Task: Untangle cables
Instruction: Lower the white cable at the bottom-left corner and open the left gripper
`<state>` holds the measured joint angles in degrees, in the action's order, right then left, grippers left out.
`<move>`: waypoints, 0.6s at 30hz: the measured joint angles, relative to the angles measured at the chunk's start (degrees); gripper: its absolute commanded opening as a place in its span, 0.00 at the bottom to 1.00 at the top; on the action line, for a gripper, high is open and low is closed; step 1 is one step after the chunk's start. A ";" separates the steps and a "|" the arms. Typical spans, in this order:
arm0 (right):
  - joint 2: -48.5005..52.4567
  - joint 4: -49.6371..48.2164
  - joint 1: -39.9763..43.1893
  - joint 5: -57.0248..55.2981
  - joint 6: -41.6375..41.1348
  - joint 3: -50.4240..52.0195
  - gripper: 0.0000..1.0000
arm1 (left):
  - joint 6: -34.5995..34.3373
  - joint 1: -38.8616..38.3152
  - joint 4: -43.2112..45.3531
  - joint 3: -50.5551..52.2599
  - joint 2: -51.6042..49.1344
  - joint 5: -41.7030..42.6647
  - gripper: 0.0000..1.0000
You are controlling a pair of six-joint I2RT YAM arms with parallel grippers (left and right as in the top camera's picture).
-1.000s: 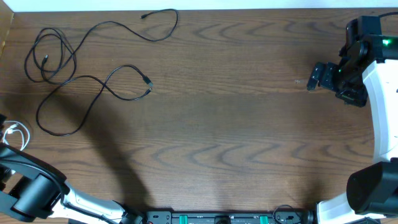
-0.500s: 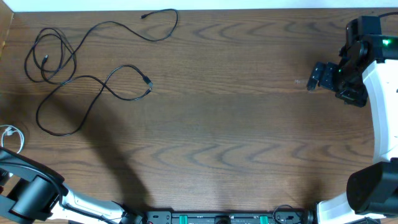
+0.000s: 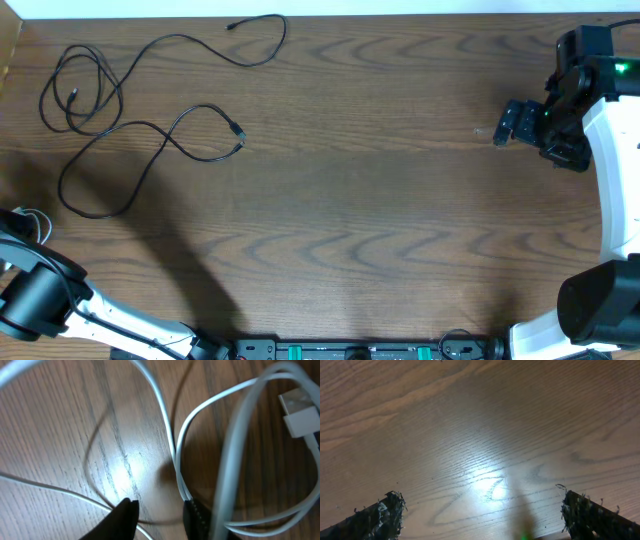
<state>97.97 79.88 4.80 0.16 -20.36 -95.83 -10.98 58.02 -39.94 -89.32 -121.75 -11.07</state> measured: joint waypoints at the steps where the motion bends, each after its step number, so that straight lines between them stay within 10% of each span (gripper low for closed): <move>1: 0.00 0.00 0.00 0.02 0.00 0.00 0.99 | 0.00 0.00 0.09 0.00 -0.04 -0.02 0.45; 18: 0.00 0.00 0.00 0.00 0.00 0.00 0.99 | -3.39 -0.11 -0.13 -5.31 22.58 0.00 0.76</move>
<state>97.97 79.88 4.80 0.16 -20.36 -95.83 -14.37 57.91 -40.07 -94.63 -99.18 -11.07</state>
